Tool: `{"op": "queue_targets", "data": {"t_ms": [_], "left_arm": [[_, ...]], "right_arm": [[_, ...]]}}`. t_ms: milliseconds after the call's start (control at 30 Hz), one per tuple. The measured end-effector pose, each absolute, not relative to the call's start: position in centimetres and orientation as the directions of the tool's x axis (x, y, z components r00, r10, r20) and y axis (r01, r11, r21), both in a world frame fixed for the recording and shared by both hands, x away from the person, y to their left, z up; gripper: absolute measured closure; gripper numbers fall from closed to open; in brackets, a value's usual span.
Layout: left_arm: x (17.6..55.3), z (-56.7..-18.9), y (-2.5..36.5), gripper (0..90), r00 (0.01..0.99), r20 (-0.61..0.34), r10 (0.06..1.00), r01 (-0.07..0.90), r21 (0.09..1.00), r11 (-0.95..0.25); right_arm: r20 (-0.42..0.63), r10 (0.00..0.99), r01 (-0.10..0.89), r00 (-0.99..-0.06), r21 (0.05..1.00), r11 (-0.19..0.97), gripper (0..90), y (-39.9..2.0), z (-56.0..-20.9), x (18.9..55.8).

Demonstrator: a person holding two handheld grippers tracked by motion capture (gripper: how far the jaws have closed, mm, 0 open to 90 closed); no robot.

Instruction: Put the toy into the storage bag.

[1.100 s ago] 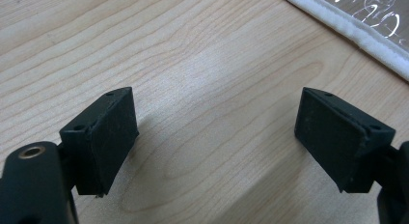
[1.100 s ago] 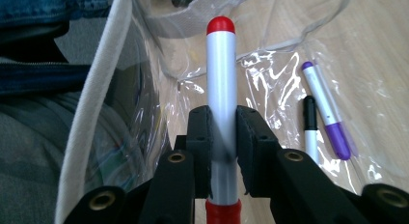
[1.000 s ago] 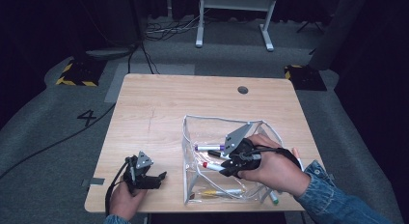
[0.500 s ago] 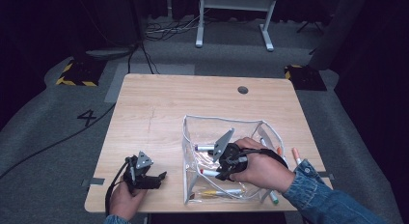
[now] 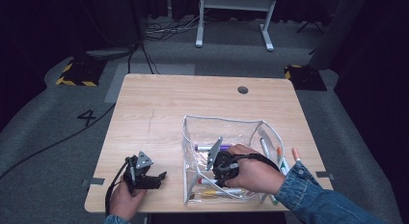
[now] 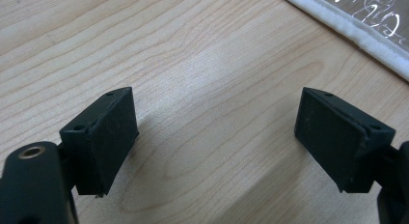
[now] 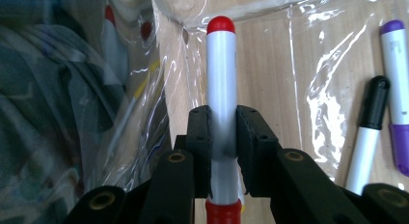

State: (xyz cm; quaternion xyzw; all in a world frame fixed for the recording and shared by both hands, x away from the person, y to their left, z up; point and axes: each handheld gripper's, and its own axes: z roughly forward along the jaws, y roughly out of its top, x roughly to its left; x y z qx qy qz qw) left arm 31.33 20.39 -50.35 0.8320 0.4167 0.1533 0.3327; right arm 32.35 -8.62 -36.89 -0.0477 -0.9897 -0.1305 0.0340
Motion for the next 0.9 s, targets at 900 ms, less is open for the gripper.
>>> {"op": "queue_targets", "data": {"t_ms": [900], "left_arm": [[31.3,-50.4,20.4,15.2,0.604,-0.025,0.797,0.593,0.682,-0.428]], "right_arm": [[-0.097,0.303,0.19,-0.948,0.591,0.784,54.0,-14.5,-28.5,33.0]]}}
